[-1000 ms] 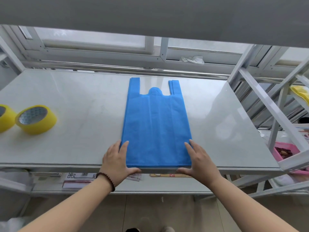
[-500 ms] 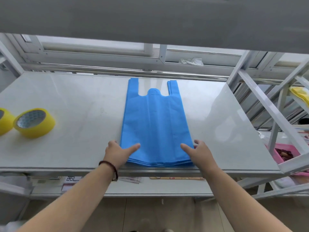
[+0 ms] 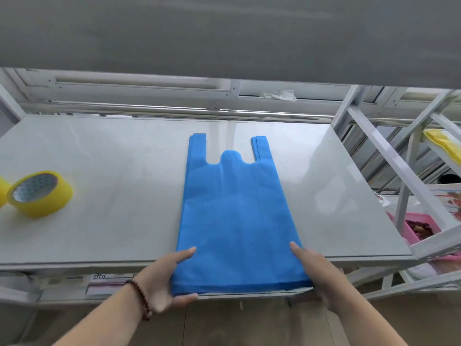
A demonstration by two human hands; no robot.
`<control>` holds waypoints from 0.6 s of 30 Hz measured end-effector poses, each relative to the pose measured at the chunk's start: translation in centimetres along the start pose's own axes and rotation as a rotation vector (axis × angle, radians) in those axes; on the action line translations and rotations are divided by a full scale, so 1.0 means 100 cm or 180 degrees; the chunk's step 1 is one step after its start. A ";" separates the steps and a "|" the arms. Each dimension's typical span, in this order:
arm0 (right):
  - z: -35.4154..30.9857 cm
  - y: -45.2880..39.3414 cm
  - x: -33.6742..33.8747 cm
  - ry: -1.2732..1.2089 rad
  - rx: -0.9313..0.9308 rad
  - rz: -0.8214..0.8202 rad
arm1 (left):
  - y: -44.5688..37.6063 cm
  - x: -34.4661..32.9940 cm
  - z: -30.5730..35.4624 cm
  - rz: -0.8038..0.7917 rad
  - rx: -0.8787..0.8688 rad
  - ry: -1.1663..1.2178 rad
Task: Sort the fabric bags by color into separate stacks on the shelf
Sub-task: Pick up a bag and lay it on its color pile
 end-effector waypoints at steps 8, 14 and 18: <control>0.010 0.004 0.002 -0.0080 0.0248 -0.0091 | -0.012 -0.003 -0.014 0.0151 -0.0222 -0.0028; -0.023 -0.017 0.013 0.0806 0.0434 0.0092 | 0.004 -0.001 0.026 0.0802 -0.0136 -0.1876; -0.084 -0.089 0.019 0.1579 0.1108 0.0847 | -0.015 -0.005 0.113 0.2231 -0.1286 -0.2843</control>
Point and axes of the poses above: each hand's wrist, its own y-axis away from the middle knuckle, its own x-axis out of the back of the hand, z = x × y, the point moved 2 cm from there along -y, towards the middle knuckle, and after that the axes turned 8 degrees about x, right-handed, at the moved point
